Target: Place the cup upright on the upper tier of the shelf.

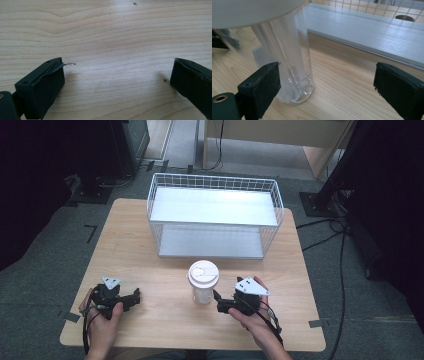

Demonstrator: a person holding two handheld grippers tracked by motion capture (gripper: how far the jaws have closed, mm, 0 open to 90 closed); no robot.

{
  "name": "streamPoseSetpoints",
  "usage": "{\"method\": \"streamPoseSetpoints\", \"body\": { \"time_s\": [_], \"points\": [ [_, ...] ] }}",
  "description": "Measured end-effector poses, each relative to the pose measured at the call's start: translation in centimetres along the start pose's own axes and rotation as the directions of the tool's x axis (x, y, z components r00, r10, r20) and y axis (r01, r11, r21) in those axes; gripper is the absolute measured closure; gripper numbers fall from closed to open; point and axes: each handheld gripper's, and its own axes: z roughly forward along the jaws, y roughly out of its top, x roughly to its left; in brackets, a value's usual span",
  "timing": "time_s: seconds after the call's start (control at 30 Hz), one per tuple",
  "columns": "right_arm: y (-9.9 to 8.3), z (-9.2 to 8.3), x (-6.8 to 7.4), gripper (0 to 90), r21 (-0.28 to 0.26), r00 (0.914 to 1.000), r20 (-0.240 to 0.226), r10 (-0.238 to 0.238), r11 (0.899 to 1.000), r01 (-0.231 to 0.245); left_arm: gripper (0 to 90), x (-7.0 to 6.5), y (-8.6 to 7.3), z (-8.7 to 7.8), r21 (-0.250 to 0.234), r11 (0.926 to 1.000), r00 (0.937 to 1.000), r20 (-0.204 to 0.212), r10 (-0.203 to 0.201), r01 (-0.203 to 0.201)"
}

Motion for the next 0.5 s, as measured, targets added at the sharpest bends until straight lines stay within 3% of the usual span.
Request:
{"method": "streamPoseSetpoints", "body": {
  "time_s": [0.23,0.5],
  "points": [
    [0.1,0.0,0.7,6.8,-0.022,0.9984,-0.055,-0.013,1.0,0.012,0.0,0.0,0.0,0.0,0.0,1.0,1.0,0.0,0.0,0.0],
    [0.4,0.4,1.7,6.6,-0.036,0.9958,-0.086,-0.032,0.999,0.029,0.0,0.0,0.0,0.0,-0.001,1.0,1.0,-0.001,0.0,0.0]
  ]
}}
